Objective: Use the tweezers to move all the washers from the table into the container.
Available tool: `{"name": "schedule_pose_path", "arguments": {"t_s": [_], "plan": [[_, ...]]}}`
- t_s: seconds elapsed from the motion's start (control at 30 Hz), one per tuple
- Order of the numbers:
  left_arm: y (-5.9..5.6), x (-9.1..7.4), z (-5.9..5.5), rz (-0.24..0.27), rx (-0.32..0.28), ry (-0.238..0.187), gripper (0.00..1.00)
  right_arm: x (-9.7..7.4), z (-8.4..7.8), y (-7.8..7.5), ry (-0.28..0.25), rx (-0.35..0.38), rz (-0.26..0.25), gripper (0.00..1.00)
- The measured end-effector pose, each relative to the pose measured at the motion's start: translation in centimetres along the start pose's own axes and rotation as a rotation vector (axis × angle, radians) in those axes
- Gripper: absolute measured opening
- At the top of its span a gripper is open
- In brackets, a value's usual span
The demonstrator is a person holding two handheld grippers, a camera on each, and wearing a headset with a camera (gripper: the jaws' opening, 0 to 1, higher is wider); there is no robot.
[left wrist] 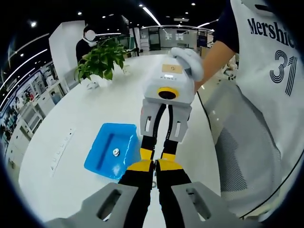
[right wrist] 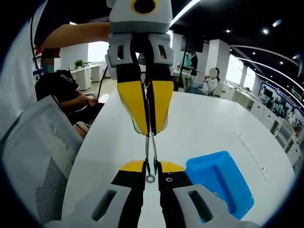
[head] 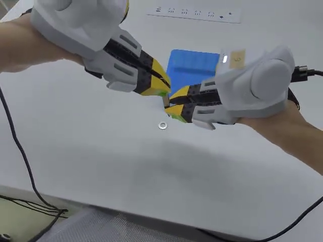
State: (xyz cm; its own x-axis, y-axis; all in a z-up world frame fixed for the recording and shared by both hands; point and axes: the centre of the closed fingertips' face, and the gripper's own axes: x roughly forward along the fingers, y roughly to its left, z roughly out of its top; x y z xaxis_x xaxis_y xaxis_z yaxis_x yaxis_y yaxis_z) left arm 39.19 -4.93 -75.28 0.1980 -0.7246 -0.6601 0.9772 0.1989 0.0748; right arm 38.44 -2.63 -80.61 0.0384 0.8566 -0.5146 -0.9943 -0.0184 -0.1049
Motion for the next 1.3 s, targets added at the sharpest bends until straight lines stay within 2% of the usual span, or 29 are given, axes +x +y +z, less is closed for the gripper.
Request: {"name": "schedule_pose_path", "arguments": {"t_s": [0.03, 0.2, 0.37, 0.53, 0.93, 1.3], "plan": [[-0.3, 0.2, -0.1, -0.003, -0.008, 0.000, 0.06, 0.1, -0.2, 0.0, 0.003, 0.004, 0.002, 0.11], [-0.3, 0.5, -0.8, -0.010, -0.031, -0.007, 0.06, 0.8, -0.9, 0.2, 0.019, 0.001, 0.008, 0.11], [-0.3, 1.1, -2.4, -0.019, -0.058, 0.002, 0.06, 1.8, -1.7, 0.7, 0.033, 0.007, 0.030, 0.11], [-0.5, 1.4, -3.2, -0.023, -0.079, 0.008, 0.06, 2.4, -2.3, 1.0, 0.039, 0.016, 0.042, 0.11], [-0.4, 1.9, -3.5, -0.020, -0.099, 0.011, 0.06, 2.9, -3.2, 0.4, 0.045, 0.044, 0.039, 0.11], [-0.3, 1.8, -3.2, -0.016, -0.096, 0.002, 0.06, 3.3, -3.0, 0.4, 0.040, 0.046, 0.041, 0.11]]}}
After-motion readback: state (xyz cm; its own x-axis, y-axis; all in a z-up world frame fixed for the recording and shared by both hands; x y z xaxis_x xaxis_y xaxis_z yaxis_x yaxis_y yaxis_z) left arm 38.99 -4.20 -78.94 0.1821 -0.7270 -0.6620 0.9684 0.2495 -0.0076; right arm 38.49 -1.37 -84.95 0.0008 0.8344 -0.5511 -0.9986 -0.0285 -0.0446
